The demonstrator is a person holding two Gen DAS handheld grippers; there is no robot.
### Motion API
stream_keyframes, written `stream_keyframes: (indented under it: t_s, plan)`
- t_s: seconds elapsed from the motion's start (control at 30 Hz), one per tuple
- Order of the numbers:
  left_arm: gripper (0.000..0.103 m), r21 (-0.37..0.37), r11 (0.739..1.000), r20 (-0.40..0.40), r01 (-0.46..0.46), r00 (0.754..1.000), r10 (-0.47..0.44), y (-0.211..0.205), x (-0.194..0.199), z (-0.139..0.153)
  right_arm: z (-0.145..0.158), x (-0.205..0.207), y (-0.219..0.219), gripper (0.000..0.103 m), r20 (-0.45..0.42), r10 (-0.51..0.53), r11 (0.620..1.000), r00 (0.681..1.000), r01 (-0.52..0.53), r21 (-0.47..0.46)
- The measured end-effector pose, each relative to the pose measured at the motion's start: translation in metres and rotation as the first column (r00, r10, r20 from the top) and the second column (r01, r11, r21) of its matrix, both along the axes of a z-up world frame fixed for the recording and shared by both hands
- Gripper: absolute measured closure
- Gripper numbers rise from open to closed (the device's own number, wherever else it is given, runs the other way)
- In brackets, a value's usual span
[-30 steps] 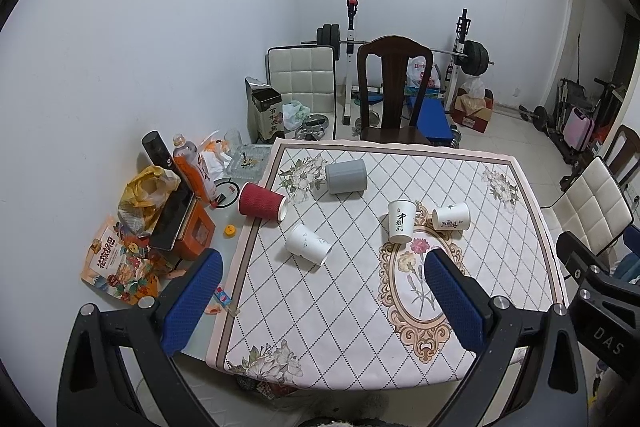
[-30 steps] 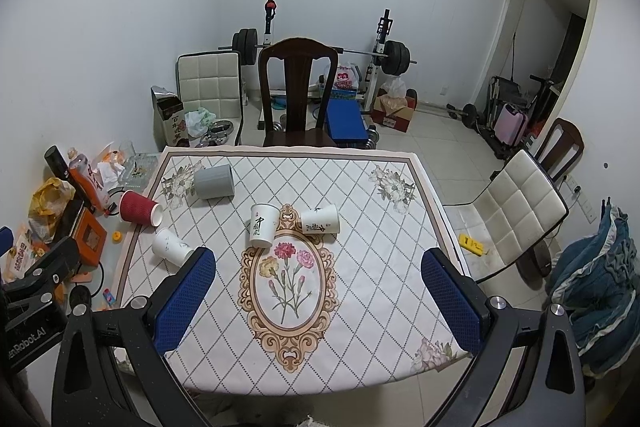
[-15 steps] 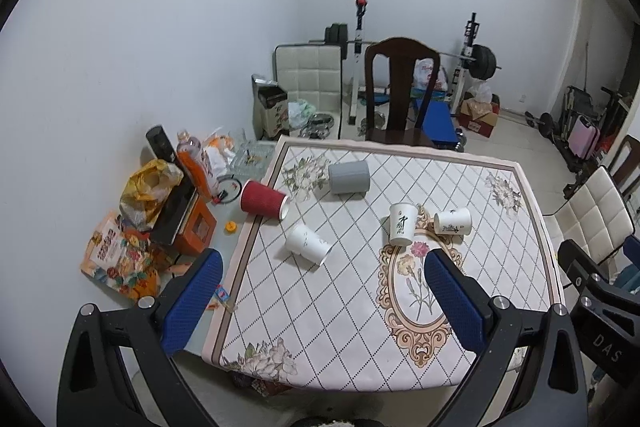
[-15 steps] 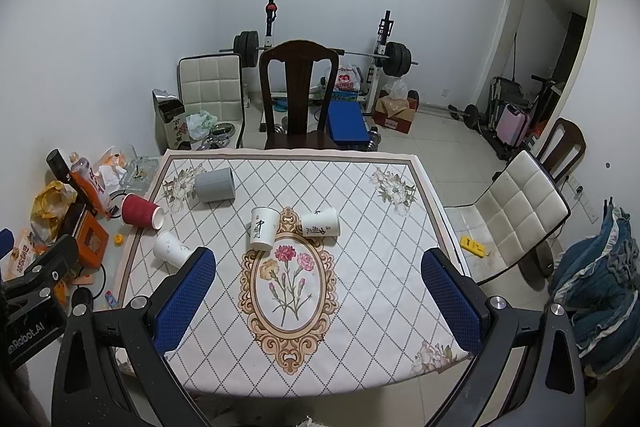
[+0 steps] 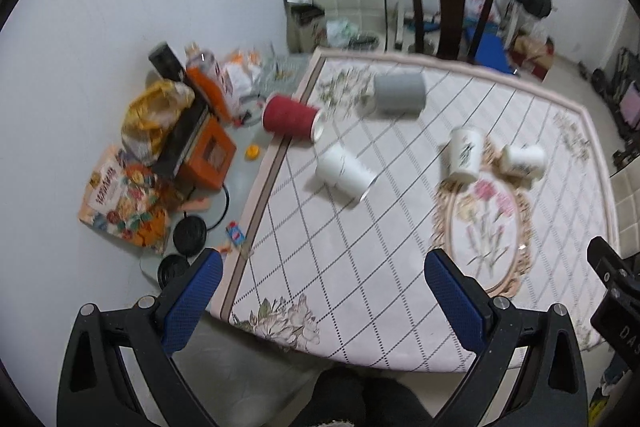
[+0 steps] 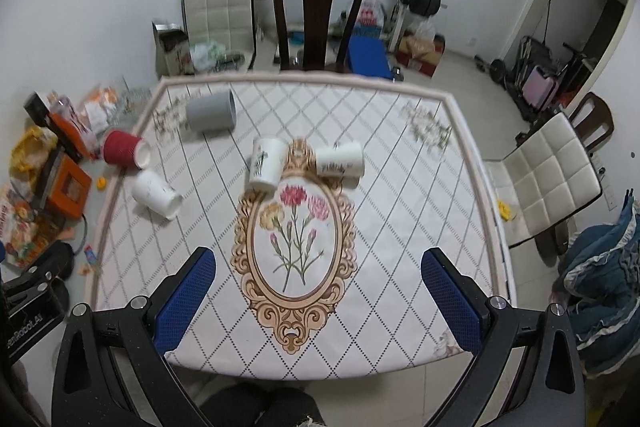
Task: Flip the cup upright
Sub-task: 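Reach the left gripper to the white bird-print cup and grasp it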
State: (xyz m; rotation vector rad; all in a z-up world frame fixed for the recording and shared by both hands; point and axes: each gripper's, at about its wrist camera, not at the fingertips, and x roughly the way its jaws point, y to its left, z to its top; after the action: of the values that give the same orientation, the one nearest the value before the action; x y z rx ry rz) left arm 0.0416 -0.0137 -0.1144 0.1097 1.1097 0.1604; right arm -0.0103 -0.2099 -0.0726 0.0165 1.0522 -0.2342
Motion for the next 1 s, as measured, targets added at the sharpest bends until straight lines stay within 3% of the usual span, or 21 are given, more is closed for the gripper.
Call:
stream_keyframes:
  t_s: [0.27,0.47,0.63,0.7,0.8,0.9,1.0]
  plan:
    - [0.0,-0.032,0.999,-0.154,-0.031,0.988,0.025,0.021,0.047,-0.074,-0.09,0.051,0.013,0.0,-0.162,-0.008,0.999,0.987,0.003,-0.034]
    - [0.001,-0.114,0.992,-0.254,-0.059,0.967,0.028,0.037,0.095,-0.125,-0.143,0.089,0.021,0.0,-0.227,-0.054,0.998,0.972,0.049,-0.028]
    - [0.001,-0.206,0.97,-0.339,-0.13,0.939,0.054,0.054,0.132,-0.163,-0.183,0.122,0.023,0.0,-0.294,-0.084,0.996,0.952,0.086,-0.006]
    - [0.001,-0.259,0.951,-0.364,-0.169,0.929,0.066,0.06,0.145,-0.174,-0.196,0.132,0.024,0.0,-0.317,-0.092,0.995,0.944,0.095,-0.006]
    - [0.001,-0.357,0.901,-0.395,-0.246,0.914,0.093,0.07,0.164,-0.189,-0.214,0.145,0.025,0.0,-0.356,-0.108,0.994,0.928,0.109,-0.016]
    - [0.003,-0.459,0.826,-0.422,-0.328,0.898,0.122,0.079,0.181,-0.201,-0.224,0.154,0.024,0.0,-0.379,-0.121,0.992,0.917,0.123,-0.019]
    - [0.011,-0.54,0.743,-0.448,-0.395,0.882,0.144,0.084,0.195,-0.213,-0.232,0.162,0.024,0.0,-0.397,-0.136,0.99,0.908,0.14,-0.018]
